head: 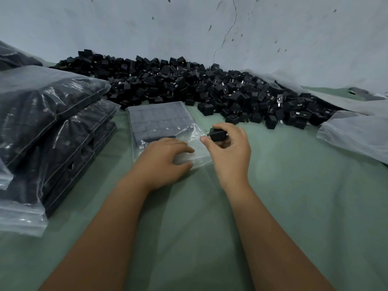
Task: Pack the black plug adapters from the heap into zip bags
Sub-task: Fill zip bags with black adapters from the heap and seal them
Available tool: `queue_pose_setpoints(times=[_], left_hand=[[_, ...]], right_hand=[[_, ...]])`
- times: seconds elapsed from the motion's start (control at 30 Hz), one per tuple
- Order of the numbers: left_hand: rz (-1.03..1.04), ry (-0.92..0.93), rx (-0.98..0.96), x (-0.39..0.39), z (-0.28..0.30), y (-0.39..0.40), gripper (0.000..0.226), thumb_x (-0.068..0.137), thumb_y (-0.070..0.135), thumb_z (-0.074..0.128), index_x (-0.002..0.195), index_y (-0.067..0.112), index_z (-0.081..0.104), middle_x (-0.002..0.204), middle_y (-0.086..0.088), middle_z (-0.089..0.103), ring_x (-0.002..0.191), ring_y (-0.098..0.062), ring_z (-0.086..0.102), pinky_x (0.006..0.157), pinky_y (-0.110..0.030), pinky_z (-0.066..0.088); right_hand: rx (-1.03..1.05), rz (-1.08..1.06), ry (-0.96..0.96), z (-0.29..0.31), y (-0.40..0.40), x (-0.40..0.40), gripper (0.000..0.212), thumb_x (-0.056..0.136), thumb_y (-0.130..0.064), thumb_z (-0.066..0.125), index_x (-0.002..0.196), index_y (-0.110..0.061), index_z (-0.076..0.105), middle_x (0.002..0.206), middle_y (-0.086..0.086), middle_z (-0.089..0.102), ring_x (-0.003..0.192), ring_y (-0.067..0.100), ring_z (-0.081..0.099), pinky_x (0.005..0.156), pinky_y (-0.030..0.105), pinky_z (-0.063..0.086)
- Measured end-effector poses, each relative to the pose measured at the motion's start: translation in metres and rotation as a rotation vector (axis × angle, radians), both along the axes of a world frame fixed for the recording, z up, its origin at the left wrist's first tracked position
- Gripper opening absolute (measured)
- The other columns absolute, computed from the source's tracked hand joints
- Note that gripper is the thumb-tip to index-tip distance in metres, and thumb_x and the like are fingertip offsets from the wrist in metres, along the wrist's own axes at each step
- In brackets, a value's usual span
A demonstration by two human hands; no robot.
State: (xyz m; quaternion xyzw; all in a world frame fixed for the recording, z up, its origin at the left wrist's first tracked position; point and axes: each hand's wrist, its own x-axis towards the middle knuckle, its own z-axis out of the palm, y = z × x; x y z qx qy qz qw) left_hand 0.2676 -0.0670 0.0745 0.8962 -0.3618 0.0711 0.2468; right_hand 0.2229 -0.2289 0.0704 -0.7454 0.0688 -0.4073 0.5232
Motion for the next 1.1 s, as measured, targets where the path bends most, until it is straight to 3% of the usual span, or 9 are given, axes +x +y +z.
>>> queue_pose_setpoints(times=[0.17, 0.23, 0.33, 0.53, 0.7, 0.8, 0.9, 0.97, 1.1], left_hand=[[0.141, 0.081, -0.188, 0.006, 0.004, 0.015, 0.017, 0.089, 0.028, 0.068, 0.104, 0.024, 0.075, 0.103, 0.01, 0.071, 0.102, -0.009, 0.061, 0.091, -0.03, 0.047], [0.192, 0.165, -0.36, 0.008, 0.005, 0.015, 0.01, 0.091, 0.025, 0.066, 0.094, 0.023, 0.076, 0.082, 0.016, 0.07, 0.08, 0.002, 0.062, 0.072, -0.017, 0.046], [0.2, 0.252, -0.532, 0.007, 0.006, 0.014, 0.016, 0.094, 0.021, 0.063, 0.084, 0.019, 0.075, 0.064, 0.013, 0.065, 0.057, 0.004, 0.053, 0.058, -0.018, 0.04], [0.124, 0.241, -0.678, -0.001, 0.017, 0.013, 0.008, 0.088, 0.009, 0.069, 0.089, 0.01, 0.078, 0.082, 0.002, 0.075, 0.081, -0.012, 0.069, 0.078, -0.026, 0.055], [0.014, 0.35, -0.78, 0.0, 0.018, 0.022, 0.009, 0.088, 0.021, 0.07, 0.095, 0.018, 0.076, 0.094, 0.008, 0.076, 0.094, -0.005, 0.069, 0.081, -0.015, 0.051], [0.114, 0.33, -0.9, 0.004, 0.015, 0.026, 0.033, 0.089, 0.035, 0.05, 0.103, 0.019, 0.075, 0.1, 0.006, 0.075, 0.098, -0.006, 0.067, 0.077, -0.009, 0.047], [0.242, 0.36, -0.995, 0.009, 0.011, 0.028, 0.042, 0.088, 0.039, 0.04, 0.101, 0.019, 0.075, 0.099, -0.001, 0.074, 0.099, -0.013, 0.065, 0.086, -0.023, 0.05], [0.298, 0.369, -1.018, 0.012, 0.009, 0.027, 0.043, 0.088, 0.039, 0.039, 0.1, 0.018, 0.075, 0.098, -0.004, 0.074, 0.099, -0.014, 0.065, 0.088, -0.029, 0.048], [0.347, 0.363, -1.046, 0.016, 0.007, 0.025, 0.034, 0.097, 0.029, 0.042, 0.093, 0.021, 0.075, 0.093, -0.004, 0.074, 0.092, -0.008, 0.066, 0.077, -0.018, 0.046]], right_hand=[[-0.227, 0.045, -0.07, 0.006, 0.013, -0.009, 0.034, 0.077, -0.013, 0.065, 0.109, -0.021, 0.063, 0.106, -0.004, 0.054, 0.088, 0.002, 0.057, 0.08, 0.012, 0.046], [-0.457, 0.082, -0.131, 0.008, 0.019, -0.015, 0.032, 0.076, -0.015, 0.057, 0.107, -0.015, 0.065, 0.104, 0.0, 0.055, 0.085, 0.008, 0.057, 0.074, 0.018, 0.05], [-0.795, 0.114, -0.094, 0.007, 0.03, -0.017, 0.03, 0.072, -0.021, 0.055, 0.098, -0.014, 0.069, 0.089, 0.0, 0.057, 0.067, 0.015, 0.054, 0.057, 0.025, 0.047], [-1.109, -0.04, 0.167, 0.005, 0.03, -0.007, 0.029, 0.077, -0.025, 0.061, 0.105, -0.017, 0.065, 0.087, -0.001, 0.067, 0.083, 0.021, 0.058, 0.078, 0.032, 0.045], [-1.062, -0.09, 0.344, 0.004, 0.028, -0.007, 0.031, 0.078, -0.047, 0.058, 0.093, -0.02, 0.058, 0.083, 0.001, 0.066, 0.079, 0.023, 0.06, 0.074, 0.033, 0.041], [-0.98, -0.062, 0.305, 0.004, 0.034, -0.009, 0.03, 0.074, -0.042, 0.055, 0.094, -0.021, 0.057, 0.086, 0.001, 0.06, 0.079, 0.021, 0.055, 0.071, 0.03, 0.041], [-1.034, -0.013, 0.337, 0.001, 0.035, -0.006, 0.018, 0.081, -0.029, 0.057, 0.097, -0.021, 0.059, 0.09, 0.002, 0.056, 0.084, 0.021, 0.052, 0.064, 0.027, 0.033], [-1.047, -0.003, 0.375, -0.001, 0.033, -0.003, 0.014, 0.087, -0.021, 0.055, 0.101, -0.02, 0.058, 0.096, 0.002, 0.055, 0.091, 0.021, 0.051, 0.061, 0.027, 0.033], [-1.011, -0.022, 0.417, 0.0, 0.035, 0.0, 0.022, 0.092, -0.02, 0.051, 0.114, -0.018, 0.052, 0.106, 0.006, 0.056, 0.088, 0.024, 0.055, 0.059, 0.03, 0.038]])
